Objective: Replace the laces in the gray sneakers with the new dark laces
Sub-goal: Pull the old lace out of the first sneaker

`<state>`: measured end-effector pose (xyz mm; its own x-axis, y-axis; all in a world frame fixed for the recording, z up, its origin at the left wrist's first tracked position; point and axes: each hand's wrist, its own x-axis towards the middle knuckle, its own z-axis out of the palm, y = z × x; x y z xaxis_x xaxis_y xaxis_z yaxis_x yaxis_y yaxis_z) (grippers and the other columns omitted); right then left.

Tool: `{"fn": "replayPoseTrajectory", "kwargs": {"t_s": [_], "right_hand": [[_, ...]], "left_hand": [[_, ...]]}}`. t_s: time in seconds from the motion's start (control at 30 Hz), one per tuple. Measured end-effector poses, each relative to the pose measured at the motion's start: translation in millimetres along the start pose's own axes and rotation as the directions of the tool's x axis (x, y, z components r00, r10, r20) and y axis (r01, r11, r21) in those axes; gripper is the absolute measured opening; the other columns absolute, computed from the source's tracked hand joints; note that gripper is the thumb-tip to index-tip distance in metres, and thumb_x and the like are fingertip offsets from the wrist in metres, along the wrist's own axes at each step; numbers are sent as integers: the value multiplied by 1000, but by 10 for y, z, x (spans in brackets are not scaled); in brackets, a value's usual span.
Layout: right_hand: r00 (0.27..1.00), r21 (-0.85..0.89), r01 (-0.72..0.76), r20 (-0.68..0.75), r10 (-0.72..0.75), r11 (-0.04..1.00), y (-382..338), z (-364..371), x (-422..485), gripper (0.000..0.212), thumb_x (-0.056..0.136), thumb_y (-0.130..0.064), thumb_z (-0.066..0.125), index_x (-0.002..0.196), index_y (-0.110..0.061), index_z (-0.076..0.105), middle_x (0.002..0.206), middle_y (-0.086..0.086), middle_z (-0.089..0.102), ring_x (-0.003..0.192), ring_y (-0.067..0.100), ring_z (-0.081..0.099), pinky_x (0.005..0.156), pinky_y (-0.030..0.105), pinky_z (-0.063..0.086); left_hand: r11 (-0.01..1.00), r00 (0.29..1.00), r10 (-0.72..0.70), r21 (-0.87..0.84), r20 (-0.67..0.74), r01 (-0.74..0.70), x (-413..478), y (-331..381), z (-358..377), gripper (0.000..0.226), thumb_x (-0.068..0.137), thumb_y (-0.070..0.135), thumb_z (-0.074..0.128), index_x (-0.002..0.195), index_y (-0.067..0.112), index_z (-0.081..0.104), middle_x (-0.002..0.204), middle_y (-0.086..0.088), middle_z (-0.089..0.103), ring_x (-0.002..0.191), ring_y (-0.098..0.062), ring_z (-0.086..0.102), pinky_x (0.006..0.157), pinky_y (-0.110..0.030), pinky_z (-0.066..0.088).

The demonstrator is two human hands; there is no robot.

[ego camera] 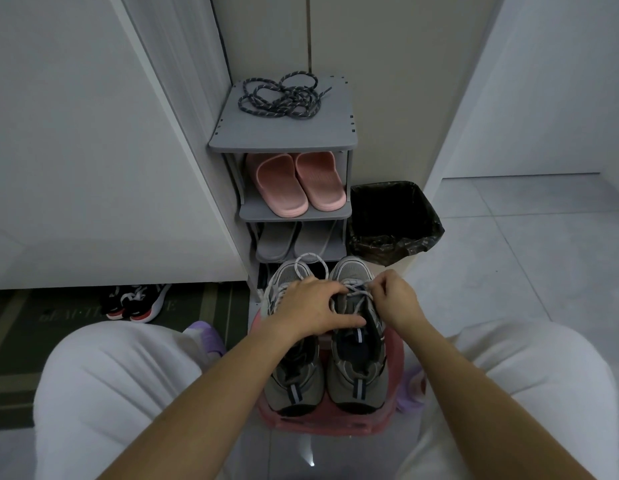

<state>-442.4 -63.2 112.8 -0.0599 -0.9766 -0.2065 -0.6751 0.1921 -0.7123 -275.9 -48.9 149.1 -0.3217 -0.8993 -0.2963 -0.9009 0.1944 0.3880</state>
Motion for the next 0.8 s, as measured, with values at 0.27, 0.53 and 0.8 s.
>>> {"fn": "replayPoseTrajectory", "kwargs": {"t_s": [0.27,0.53,0.8], "right_hand": [[983,125,-125,151,106,984,5,-51,42,18,88,-23,64,76,-11,56,64,-2,53,59,13,49,52,21,38],[996,90,-84,-29,87,992,19,-5,10,18,94,-24,52,89,-7,53,78,4,57,78,24,56,67,30,43],[998,15,-52,-21,52,999,50,-41,5,18,94,-22,51,83,-8,50,69,1,52,71,21,50,58,29,36]], "left_hand": [[991,995,95,87,22,-97,-23,-90,86,86,69,69,63,141,33,34,138,8,46,130,-18,36,111,-40,21],[995,998,68,79,6,-68,-24,-100,116,90,67,71,63,143,34,32,142,8,43,132,-18,30,111,-39,19],[996,998,63,70,10,-63,-20,-101,133,94,65,73,63,143,34,31,153,8,27,145,-17,6,118,-50,2]]}}
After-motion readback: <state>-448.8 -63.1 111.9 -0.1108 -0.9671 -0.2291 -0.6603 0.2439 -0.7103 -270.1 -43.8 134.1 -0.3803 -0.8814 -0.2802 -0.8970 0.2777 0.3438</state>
